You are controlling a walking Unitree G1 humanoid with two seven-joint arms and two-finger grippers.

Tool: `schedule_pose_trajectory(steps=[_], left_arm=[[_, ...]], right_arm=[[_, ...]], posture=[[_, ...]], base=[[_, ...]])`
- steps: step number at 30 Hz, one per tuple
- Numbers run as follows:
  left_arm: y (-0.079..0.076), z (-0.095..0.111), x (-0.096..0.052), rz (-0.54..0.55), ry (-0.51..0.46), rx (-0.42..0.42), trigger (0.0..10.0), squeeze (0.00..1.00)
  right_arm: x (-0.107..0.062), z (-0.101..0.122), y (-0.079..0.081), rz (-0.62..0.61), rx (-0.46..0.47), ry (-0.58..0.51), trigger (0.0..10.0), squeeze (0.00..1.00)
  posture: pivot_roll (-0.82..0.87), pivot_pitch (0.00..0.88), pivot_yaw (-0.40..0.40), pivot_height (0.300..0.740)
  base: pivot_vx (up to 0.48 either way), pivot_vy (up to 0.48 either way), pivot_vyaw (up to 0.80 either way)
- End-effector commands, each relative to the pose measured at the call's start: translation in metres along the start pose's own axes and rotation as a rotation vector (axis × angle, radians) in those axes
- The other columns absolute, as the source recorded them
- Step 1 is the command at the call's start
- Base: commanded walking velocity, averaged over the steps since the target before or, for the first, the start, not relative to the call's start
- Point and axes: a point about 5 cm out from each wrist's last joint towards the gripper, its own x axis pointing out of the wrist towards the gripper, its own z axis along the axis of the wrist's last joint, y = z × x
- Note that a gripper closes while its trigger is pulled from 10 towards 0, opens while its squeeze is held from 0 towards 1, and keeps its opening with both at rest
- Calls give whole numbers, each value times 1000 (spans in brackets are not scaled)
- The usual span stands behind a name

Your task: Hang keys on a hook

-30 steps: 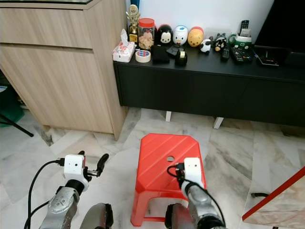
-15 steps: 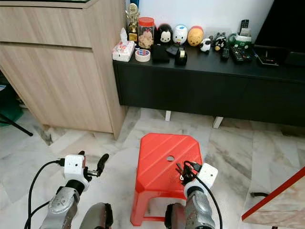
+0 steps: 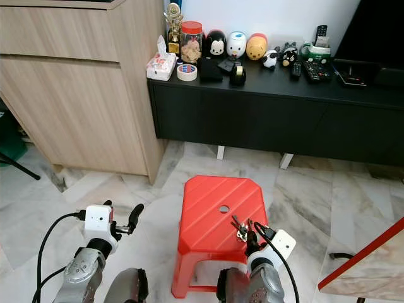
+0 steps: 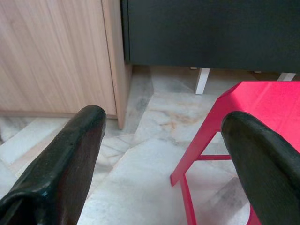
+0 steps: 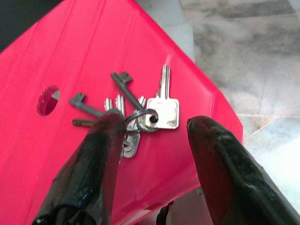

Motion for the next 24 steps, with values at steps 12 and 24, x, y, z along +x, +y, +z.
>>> schedule_pose_trajectory(steps=[12, 24], left_arm=[[-2, -4, -2, -15, 16, 19, 10000, 0], [-2, -4, -3, -15, 15, 18, 10000, 0]], right_arm=[[5, 1, 8, 21, 35, 44, 10000, 0], [9, 6, 7, 18, 34, 61, 10000, 0]], posture=[[91, 61, -61, 600], [87, 66, -58, 600]], base=[[0, 0, 0], [0, 0, 0]])
